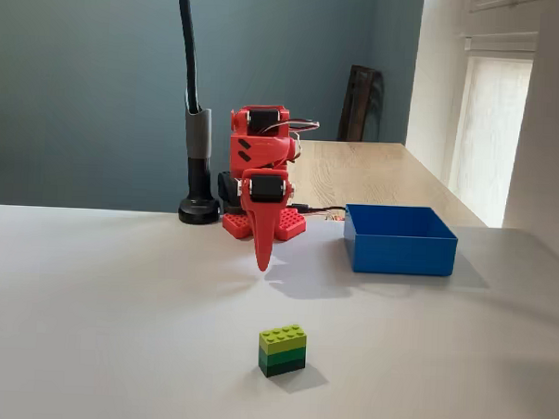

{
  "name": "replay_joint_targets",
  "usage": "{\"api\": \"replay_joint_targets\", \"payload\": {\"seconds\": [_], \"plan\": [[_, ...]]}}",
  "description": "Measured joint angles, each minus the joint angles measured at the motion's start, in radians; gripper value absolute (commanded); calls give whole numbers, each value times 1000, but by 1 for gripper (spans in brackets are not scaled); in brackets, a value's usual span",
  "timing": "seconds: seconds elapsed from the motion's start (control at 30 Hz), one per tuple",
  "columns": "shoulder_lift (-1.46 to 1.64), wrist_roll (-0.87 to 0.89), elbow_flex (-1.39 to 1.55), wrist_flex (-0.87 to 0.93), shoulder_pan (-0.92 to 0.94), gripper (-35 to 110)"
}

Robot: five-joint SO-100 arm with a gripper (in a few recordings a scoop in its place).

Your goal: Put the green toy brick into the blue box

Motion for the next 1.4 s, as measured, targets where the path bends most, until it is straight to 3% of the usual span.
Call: {"api": "replay_joint_targets", "payload": {"seconds": [0.87, 1.4], "plan": [[0, 0, 0, 0, 0, 0], [-100, 2, -127, -117, 17, 0]]}}
